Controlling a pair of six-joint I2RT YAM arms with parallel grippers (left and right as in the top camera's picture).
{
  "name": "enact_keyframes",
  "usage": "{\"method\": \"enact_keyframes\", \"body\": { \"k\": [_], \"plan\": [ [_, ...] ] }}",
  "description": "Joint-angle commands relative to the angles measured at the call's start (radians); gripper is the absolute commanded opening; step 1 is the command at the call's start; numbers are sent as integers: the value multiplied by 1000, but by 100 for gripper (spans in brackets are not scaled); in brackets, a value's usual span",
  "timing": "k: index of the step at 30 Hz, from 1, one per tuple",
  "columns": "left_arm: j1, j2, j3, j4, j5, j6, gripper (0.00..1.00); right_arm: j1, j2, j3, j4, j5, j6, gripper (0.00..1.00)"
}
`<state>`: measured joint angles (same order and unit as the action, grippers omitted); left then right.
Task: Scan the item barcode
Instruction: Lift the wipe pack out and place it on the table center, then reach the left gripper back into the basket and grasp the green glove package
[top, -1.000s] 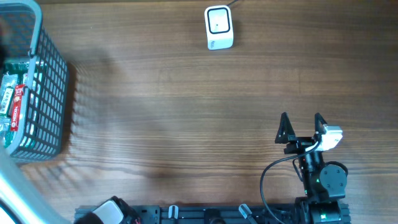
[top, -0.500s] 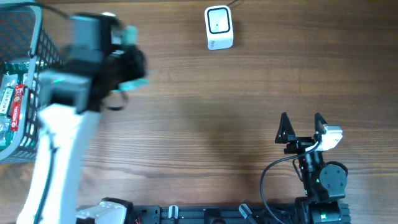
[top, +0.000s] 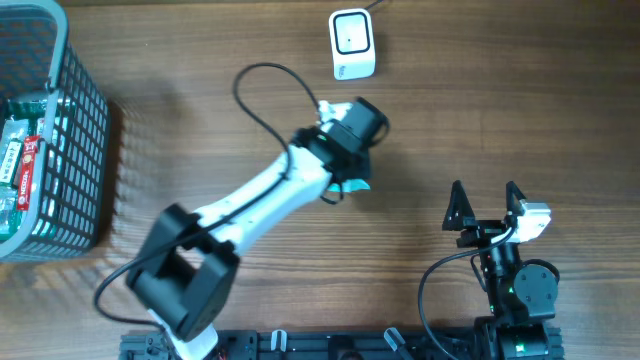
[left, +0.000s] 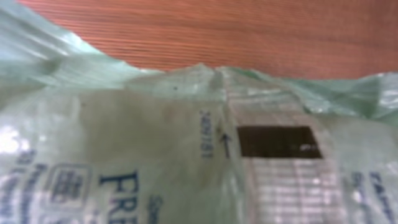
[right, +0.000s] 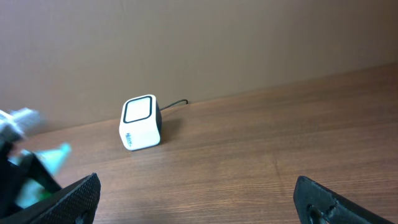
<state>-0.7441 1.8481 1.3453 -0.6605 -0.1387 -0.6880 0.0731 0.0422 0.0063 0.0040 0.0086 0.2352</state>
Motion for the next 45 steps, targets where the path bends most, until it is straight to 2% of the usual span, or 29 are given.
{"method": "enact_keyframes", "body": {
  "k": [1, 4, 5, 7, 11, 13, 20, 28, 33, 36, 38, 42, 45],
  "plan": [
    [-63, 42, 0, 61, -93, -30, 38, -2, -2, -1, 5, 14, 3, 100],
    [-94, 64, 0, 91, -106, -32, 42, -2, -2, -1, 5, 14, 3, 100],
    [-97, 66, 0, 93, -106, -32, 46, -1, -2, -1, 5, 14, 3, 100],
    [-102, 71, 0, 93, -105, -31, 57, -2, -2, -1, 5, 14, 3, 100],
    [-107, 71, 0, 93, -90, -31, 88, -2, -2, -1, 5, 14, 3, 100],
    [-107, 71, 0, 93, -71, -31, 96, -1, -2, -1, 5, 14, 3, 100],
    [-101, 34, 23, 111, -74, 39, 100, -1, -2, -1, 5, 14, 3, 100],
    [-28, -161, 92, 109, -183, 212, 100, -2, -2, -1, 5, 14, 3, 100],
    [143, -319, 95, 49, -266, 343, 100, -2, -2, -1, 5, 14, 3, 100],
    [319, -438, 95, 28, -286, 529, 100, -1, -2, -1, 5, 14, 3, 100],
    [431, -505, 96, 42, -286, 601, 100, -1, -2, -1, 5, 14, 3, 100],
    [750, -649, 96, 135, -285, 753, 100, -1, -2, -1, 5, 14, 3, 100],
    [986, -694, 96, 224, -261, 874, 100, -1, -2, -1, 5, 14, 3, 100]
  ]
}}
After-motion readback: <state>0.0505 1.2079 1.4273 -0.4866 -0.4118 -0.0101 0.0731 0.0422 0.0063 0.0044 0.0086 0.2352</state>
